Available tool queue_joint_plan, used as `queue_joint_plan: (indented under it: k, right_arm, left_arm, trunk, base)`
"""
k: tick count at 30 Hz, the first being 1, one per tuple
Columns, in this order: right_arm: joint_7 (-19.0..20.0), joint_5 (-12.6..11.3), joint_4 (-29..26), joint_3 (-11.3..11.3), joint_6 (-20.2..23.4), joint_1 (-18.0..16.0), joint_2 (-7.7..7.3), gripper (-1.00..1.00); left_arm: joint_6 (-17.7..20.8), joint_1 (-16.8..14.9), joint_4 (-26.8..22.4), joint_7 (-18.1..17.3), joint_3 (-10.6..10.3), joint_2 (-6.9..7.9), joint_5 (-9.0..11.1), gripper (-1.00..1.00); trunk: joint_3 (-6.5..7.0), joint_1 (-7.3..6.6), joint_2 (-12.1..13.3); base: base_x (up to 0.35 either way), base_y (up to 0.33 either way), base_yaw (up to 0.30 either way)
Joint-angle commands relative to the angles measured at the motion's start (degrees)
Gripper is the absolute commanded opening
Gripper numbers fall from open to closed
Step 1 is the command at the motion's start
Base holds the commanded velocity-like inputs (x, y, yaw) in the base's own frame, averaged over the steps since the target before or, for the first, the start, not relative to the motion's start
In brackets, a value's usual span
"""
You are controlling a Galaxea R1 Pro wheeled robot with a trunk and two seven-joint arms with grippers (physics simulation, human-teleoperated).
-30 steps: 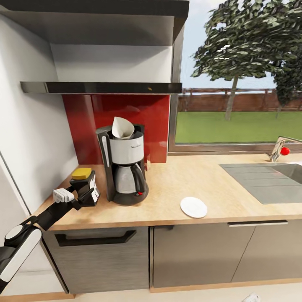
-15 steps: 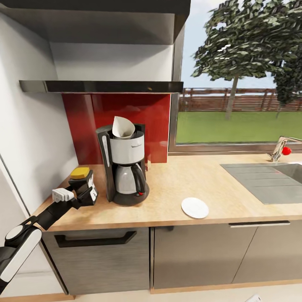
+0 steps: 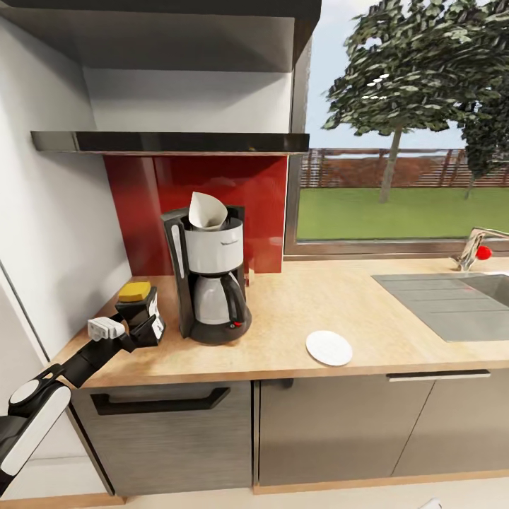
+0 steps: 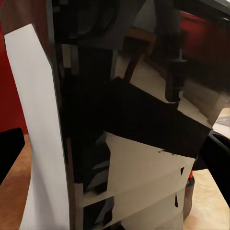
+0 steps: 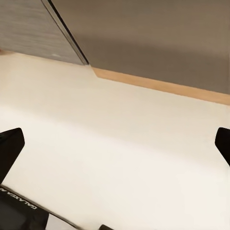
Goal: Set up a coffee station on the kitchen countertop: keep the coffee maker on the countertop, move the bottle of coffee from the kitchen shelf to the counter next to the coffee maker, place a paper coffee filter on top of the coffee maker, put the saucer next to the coffee maker with the coffee cup on the saucer, and place the electric kettle next to the coffee maker.
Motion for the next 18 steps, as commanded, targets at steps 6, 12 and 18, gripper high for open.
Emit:
queue_joint_plan:
  k: [6, 12, 18]
  right_arm:
    - [0.0, -0.6, 0.1, 0.5, -0.3, -0.1, 0.00, 1.00]
    - [0.0, -0.6, 0.1, 0.5, -0.3, -0.1, 0.02, 1.00]
    - [0.0, -0.6, 0.1, 0.5, -0.3, -0.1, 0.04, 1.00]
  left_arm:
    - [-0.2, -0.1, 0.1, -0.1, -0.1, 0.06, 0.4, -1.00]
    - [-0.2, -0.1, 0.0, -0.1, -0.1, 0.06, 0.4, -1.00]
    - [-0.2, -0.1, 0.0, -0.1, -0.1, 0.06, 0.4, -1.00]
  trunk:
    - [-1.14, 1.32, -2.5]
    - [-2.22, 2.64, -4.9]
    - [-3.30, 3.96, -7.3]
  base:
    - [0.000, 0.000, 0.000]
    - [0.000, 0.000, 0.000]
    - [0.000, 0.000, 0.000]
